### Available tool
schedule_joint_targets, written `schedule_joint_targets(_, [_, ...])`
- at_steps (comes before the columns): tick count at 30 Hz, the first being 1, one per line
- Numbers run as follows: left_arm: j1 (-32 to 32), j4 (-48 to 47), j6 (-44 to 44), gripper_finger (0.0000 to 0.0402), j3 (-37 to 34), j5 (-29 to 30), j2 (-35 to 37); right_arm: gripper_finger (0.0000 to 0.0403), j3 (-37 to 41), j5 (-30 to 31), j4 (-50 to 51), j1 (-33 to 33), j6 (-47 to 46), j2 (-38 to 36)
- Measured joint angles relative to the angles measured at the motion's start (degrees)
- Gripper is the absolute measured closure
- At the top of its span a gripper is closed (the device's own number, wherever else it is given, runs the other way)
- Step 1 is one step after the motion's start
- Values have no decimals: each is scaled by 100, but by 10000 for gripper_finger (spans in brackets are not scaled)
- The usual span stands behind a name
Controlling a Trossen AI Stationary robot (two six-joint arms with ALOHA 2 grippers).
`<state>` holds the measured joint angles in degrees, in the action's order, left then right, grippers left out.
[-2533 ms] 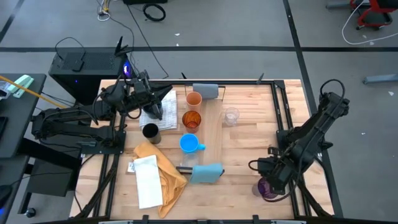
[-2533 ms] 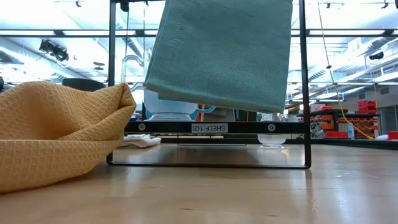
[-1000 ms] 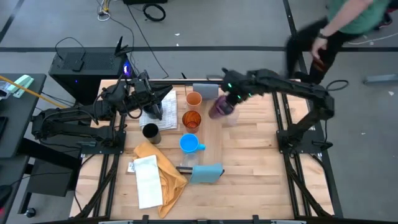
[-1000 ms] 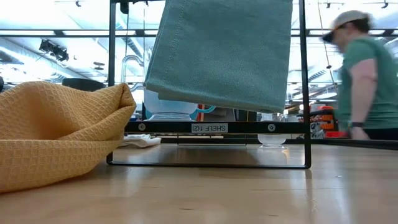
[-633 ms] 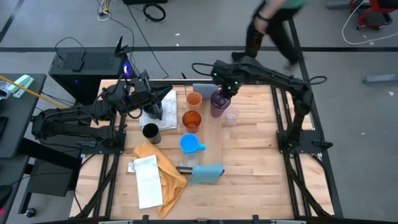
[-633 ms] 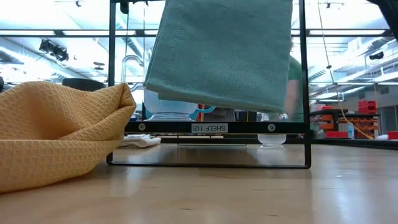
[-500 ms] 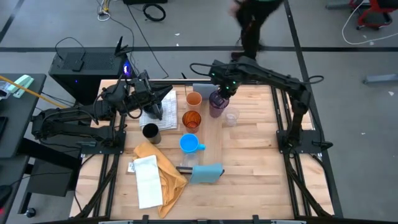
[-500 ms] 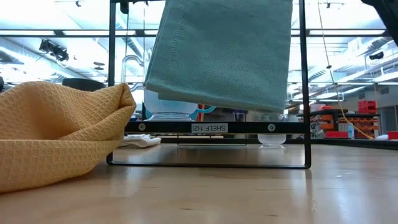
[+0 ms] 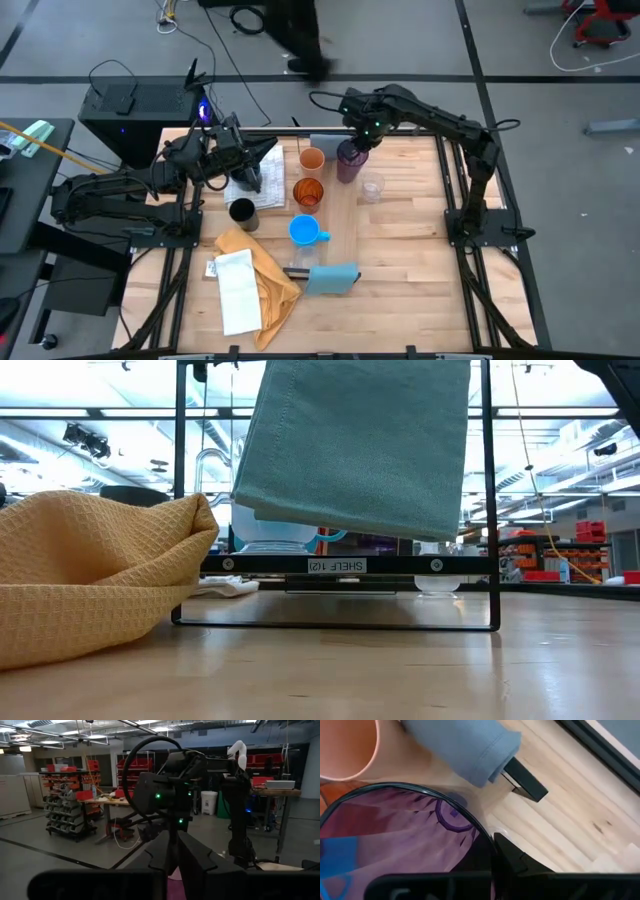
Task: Stack small to large cups/mugs on shelf
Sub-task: Put the purple cup on the shelf
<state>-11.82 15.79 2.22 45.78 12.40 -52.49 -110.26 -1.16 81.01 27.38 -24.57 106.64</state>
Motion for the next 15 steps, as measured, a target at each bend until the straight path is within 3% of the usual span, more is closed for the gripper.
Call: schedule_joint_targets(15, [-2, 4, 59, 357, 0, 4, 0, 398, 4, 37, -203, -24, -102, 313])
